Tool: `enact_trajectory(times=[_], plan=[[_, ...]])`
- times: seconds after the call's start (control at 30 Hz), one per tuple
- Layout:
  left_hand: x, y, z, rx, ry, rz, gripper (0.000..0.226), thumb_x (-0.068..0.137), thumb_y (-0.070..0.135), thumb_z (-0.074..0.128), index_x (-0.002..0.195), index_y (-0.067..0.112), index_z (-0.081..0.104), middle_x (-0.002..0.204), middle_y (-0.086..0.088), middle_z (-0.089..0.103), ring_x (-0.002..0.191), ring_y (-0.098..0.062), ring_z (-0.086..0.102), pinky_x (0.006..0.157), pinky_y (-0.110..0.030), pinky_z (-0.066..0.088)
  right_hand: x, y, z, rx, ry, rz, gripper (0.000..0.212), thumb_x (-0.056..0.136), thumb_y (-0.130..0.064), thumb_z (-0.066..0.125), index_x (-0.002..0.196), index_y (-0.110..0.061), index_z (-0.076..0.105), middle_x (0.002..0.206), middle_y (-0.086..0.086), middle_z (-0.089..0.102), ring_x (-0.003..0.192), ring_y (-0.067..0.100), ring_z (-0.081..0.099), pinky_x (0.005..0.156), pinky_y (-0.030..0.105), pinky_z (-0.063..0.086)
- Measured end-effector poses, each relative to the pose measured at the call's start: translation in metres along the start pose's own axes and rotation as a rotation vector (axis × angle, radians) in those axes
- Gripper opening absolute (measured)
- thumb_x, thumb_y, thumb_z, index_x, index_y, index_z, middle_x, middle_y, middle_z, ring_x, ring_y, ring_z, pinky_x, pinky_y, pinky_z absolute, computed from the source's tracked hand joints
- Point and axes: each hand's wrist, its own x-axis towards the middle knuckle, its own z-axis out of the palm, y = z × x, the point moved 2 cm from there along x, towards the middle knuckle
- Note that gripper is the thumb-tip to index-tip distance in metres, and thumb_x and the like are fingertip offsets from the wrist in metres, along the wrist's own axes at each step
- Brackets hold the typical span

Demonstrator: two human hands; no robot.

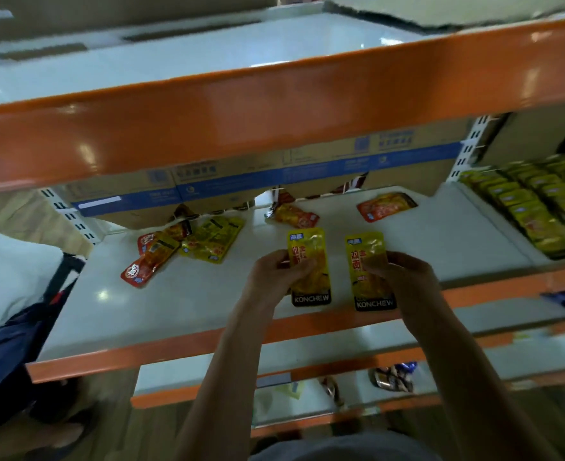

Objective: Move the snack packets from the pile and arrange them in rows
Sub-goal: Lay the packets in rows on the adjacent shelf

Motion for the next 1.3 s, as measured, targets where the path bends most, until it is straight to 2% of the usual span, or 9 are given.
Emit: enact_trajectory(times=[0.17, 0.37, 0.43, 0.53, 0.63, 0.83, 1.0, 1.1, 1.3], plan=[[-0.005, 0.005, 0.072, -0.011, -0.057, -0.005, 0.011, 0.085, 0.017, 0.076, 0.094, 0.024, 0.076, 0.097, -0.002, 0.077, 0.096, -0.024, 0.073, 0.092, -0.045, 0.055, -0.007, -0.012, -0.075, 0.028, 0.092, -0.031, 0.023, 0.082, -0.001, 0.072, 0.104, -0.001, 0.070, 0.089, 0.018, 0.075, 0.073, 0.031, 0.073, 0.069, 0.043, 0.061], [-0.020, 0.003, 0.167, -0.002, -0.142, -0.036, 0.015, 0.084, 0.016, 0.076, 0.097, 0.022, 0.075, 0.095, -0.001, 0.078, 0.094, -0.024, 0.074, 0.090, -0.041, 0.056, -0.020, -0.015, -0.168, 0.013, 0.209, -0.058, 0.022, 0.086, -0.006, 0.071, 0.108, -0.004, 0.070, 0.093, 0.018, 0.074, 0.076, 0.030, 0.072, 0.068, 0.040, 0.058], [-0.025, 0.005, 0.195, 0.000, -0.169, -0.039, 0.014, 0.083, 0.017, 0.077, 0.096, 0.022, 0.076, 0.095, -0.001, 0.078, 0.093, -0.024, 0.074, 0.089, -0.042, 0.057, -0.025, -0.017, -0.197, 0.019, 0.238, -0.052, 0.023, 0.087, -0.007, 0.070, 0.109, -0.004, 0.069, 0.097, 0.020, 0.073, 0.081, 0.034, 0.072, 0.075, 0.046, 0.059], [-0.031, 0.006, 0.237, -0.009, -0.204, -0.031, 0.014, 0.084, 0.015, 0.076, 0.096, 0.022, 0.077, 0.094, -0.002, 0.078, 0.091, -0.025, 0.074, 0.080, -0.041, 0.060, -0.036, -0.020, -0.239, 0.015, 0.303, -0.041, 0.024, 0.088, -0.006, 0.069, 0.111, -0.005, 0.069, 0.099, 0.018, 0.073, 0.085, 0.035, 0.072, 0.072, 0.040, 0.060], [-0.039, 0.007, 0.281, -0.028, -0.248, -0.031, 0.014, 0.085, 0.011, 0.075, 0.094, 0.022, 0.075, 0.088, 0.001, 0.077, 0.078, -0.014, 0.074, 0.056, -0.021, 0.053, -0.049, -0.024, -0.282, 0.007, 0.371, -0.053, 0.021, 0.086, -0.008, 0.071, 0.107, -0.005, 0.071, 0.096, 0.016, 0.074, 0.084, 0.033, 0.072, 0.065, 0.032, 0.059], [-0.044, -0.002, 0.354, 0.003, -0.386, -0.087, 0.016, 0.085, 0.013, 0.074, 0.100, 0.019, 0.074, 0.100, -0.004, 0.077, 0.092, -0.021, 0.073, 0.079, -0.034, 0.058, -0.055, -0.011, -0.359, 0.071, 0.485, -0.035, 0.027, 0.077, -0.026, 0.080, 0.101, -0.015, 0.074, 0.094, 0.012, 0.076, 0.083, 0.034, 0.073, 0.081, 0.052, 0.059], [-0.032, -0.001, 0.398, -0.002, -0.477, -0.111, 0.023, 0.087, 0.010, 0.072, 0.110, 0.014, 0.073, 0.103, -0.006, 0.076, 0.092, -0.022, 0.073, 0.076, -0.032, 0.057, -0.047, -0.010, -0.397, 0.127, 0.531, -0.027, 0.027, 0.077, -0.025, 0.078, 0.100, -0.011, 0.073, 0.090, 0.017, 0.075, 0.081, 0.037, 0.073, 0.080, 0.061, 0.057], [-0.017, 0.002, 0.425, -0.004, -0.517, -0.121, 0.024, 0.088, 0.011, 0.070, 0.112, 0.013, 0.073, 0.102, -0.007, 0.076, 0.089, -0.021, 0.074, 0.073, -0.032, 0.057, -0.039, -0.015, -0.416, 0.131, 0.542, -0.048, 0.034, 0.071, -0.027, 0.079, 0.101, -0.012, 0.073, 0.091, 0.016, 0.076, 0.084, 0.036, 0.073, 0.081, 0.055, 0.058], [0.028, 0.018, 0.488, 0.031, -0.563, -0.123, 0.010, 0.090, 0.008, 0.068, 0.097, 0.011, 0.075, 0.092, -0.007, 0.074, 0.080, -0.019, 0.070, 0.064, -0.027, 0.056, 0.000, -0.031, -0.459, 0.145, 0.639, -0.064, 0.018, 0.079, -0.018, 0.079, 0.096, -0.015, 0.073, 0.088, 0.009, 0.077, 0.082, 0.031, 0.074, 0.083, 0.053, 0.058]])
